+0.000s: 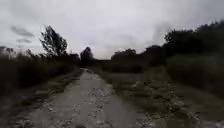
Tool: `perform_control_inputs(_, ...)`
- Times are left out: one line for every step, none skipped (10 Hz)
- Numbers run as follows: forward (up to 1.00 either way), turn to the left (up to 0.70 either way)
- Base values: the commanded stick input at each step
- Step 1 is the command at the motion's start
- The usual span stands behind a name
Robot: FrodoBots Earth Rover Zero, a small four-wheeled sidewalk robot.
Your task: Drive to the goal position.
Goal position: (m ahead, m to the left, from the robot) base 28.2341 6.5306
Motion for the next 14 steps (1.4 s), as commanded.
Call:
perform_control_inputs(0.70, 0.12)
perform_control_inputs(0.70, 0.00)
perform_control_inputs(0.70, 0.00)
perform_control_inputs(0.70, 0.00)
perform_control_inputs(0.70, 0.00)
perform_control_inputs(0.70, 0.00)
perform_control_inputs(0.70, 0.00)
perform_control_inputs(0.70, 0.00)
perform_control_inputs(0.70, 0.15)
perform_control_inputs(0.70, 0.35)
perform_control_inputs(0.70, 0.35)
perform_control_inputs(0.70, 0.22)
perform_control_inputs(0.70, 0.00)
perform_control_inputs(0.70, 0.00)
